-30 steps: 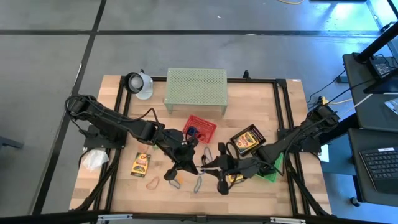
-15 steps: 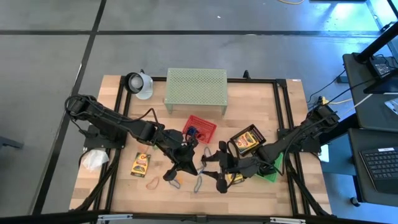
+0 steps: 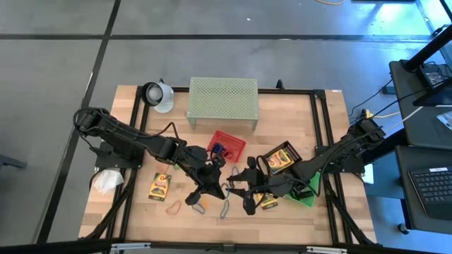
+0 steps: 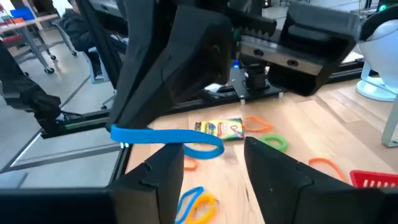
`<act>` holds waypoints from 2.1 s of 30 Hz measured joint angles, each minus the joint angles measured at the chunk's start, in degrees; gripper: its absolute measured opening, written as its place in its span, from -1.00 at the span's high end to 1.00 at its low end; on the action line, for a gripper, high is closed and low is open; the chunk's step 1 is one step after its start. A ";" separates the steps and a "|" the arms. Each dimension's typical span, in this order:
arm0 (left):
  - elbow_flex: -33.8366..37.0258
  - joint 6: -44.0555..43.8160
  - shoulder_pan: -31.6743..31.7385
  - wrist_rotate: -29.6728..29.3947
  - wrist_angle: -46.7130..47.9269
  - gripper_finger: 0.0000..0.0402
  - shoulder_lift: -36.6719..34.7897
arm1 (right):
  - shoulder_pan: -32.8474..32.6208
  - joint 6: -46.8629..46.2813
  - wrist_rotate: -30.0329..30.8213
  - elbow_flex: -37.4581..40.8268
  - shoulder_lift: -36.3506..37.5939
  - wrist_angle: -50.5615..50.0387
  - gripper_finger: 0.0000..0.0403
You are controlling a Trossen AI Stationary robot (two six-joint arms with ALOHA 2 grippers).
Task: Pick & Place Office Desk Supplies
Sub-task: Put the blue rubber band into the green bin
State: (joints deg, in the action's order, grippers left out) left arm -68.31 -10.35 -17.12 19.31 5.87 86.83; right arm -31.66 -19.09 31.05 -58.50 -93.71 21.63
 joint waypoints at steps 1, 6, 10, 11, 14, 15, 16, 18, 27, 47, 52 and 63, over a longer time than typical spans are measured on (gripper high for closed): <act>0.00 0.00 0.00 0.00 -0.02 0.99 0.00 | -0.02 0.02 -0.03 0.00 0.00 0.50 0.19; 0.00 0.00 0.00 -0.02 -0.16 0.99 0.00 | -0.16 1.46 -5.15 0.02 0.02 2.87 0.29; 0.00 -0.01 0.00 -0.02 -0.16 0.99 0.00 | -0.44 2.85 -6.30 0.02 0.04 3.34 0.29; 0.00 -0.08 0.00 0.09 -0.16 0.99 0.00 | -0.44 3.67 -6.98 0.02 -0.03 3.28 0.27; 0.00 -0.94 0.00 2.14 -0.29 0.99 0.00 | -0.42 6.87 -8.76 0.01 -2.09 4.56 0.22; 0.00 -1.08 0.00 2.72 -0.63 0.99 0.00 | -0.39 8.28 -9.69 0.04 -3.17 5.41 0.20; 0.00 -1.11 -0.02 2.82 -1.01 0.99 0.00 | -0.40 9.49 -10.41 0.04 -4.24 6.93 0.18; 0.00 -1.13 -0.02 2.97 -1.09 0.99 0.00 | -0.44 11.46 -10.68 0.04 -5.85 9.20 0.14; 0.00 -2.62 -0.02 6.04 -1.40 0.99 0.00 | -0.81 15.30 -6.77 0.04 -6.95 14.01 0.17; 0.00 -2.52 -0.02 6.58 0.62 0.99 0.00 | -1.01 13.87 -7.94 0.02 -6.99 15.83 0.95; 0.00 -1.95 -0.02 6.34 1.63 0.96 0.00 | -1.30 9.03 -6.13 0.00 -6.78 13.80 0.98; -0.02 3.06 0.48 -2.82 1.52 0.70 -2.80 | -1.44 4.54 -4.72 -0.02 -5.24 11.28 0.99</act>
State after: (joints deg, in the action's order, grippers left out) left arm -68.34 -7.29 -16.64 16.49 7.40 84.03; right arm -33.10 -14.55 26.32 -58.52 -98.95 32.91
